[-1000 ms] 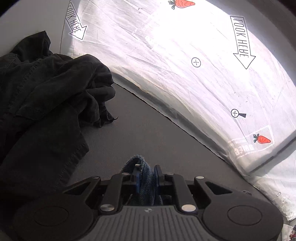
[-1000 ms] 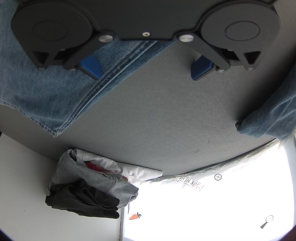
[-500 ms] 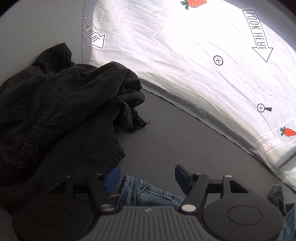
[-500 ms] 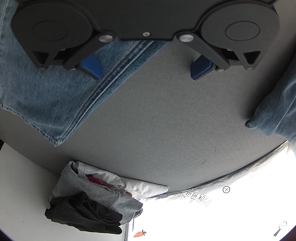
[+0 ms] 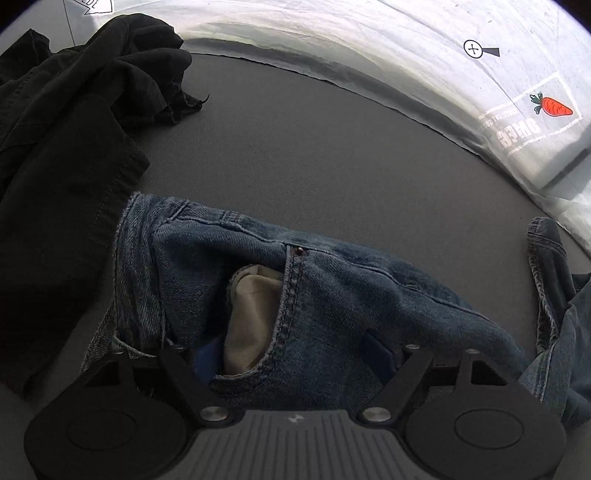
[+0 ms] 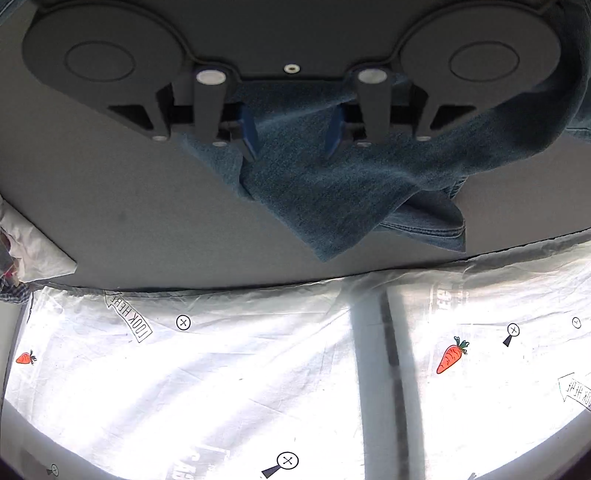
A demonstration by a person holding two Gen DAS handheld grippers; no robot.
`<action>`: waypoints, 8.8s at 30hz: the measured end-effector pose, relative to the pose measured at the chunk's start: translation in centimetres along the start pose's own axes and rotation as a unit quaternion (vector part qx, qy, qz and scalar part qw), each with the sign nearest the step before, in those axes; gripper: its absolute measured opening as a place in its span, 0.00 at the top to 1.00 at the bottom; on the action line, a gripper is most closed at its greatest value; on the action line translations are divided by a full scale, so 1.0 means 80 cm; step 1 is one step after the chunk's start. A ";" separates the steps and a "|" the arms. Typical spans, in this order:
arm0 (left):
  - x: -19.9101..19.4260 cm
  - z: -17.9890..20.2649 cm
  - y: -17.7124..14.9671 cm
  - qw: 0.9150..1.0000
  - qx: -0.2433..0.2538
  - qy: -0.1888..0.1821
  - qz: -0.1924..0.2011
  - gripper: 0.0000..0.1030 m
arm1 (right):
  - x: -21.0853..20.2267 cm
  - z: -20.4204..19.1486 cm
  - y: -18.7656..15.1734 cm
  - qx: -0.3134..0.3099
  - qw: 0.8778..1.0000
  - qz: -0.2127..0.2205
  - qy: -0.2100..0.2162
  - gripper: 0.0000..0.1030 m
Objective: Fold clothes
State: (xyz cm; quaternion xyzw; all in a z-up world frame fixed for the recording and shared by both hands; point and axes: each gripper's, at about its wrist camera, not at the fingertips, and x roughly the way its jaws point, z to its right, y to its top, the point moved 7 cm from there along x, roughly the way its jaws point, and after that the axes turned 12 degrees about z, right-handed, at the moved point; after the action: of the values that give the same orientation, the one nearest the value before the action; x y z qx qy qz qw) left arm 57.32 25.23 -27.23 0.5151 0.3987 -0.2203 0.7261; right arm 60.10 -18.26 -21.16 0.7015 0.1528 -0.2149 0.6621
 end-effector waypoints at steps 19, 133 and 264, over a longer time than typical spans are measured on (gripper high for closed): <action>0.017 0.012 0.003 1.000 0.008 0.019 -0.002 0.00 | 0.164 -0.178 0.028 -0.140 0.973 -0.054 0.178 0.69; 0.018 0.151 0.006 0.967 -0.124 0.216 0.061 0.62 | 0.086 0.254 0.019 0.114 0.989 -0.081 -0.055 1.00; -0.260 0.281 -0.411 0.965 0.260 -0.030 -0.009 0.21 | -0.300 0.238 -0.222 -0.130 0.965 -0.141 0.178 0.80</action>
State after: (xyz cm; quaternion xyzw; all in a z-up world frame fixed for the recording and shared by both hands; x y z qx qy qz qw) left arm 29.00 -9.66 -25.87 0.6757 0.3105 -0.3387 0.5765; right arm 28.70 -34.19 -24.98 0.6078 0.3919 -0.1564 0.6728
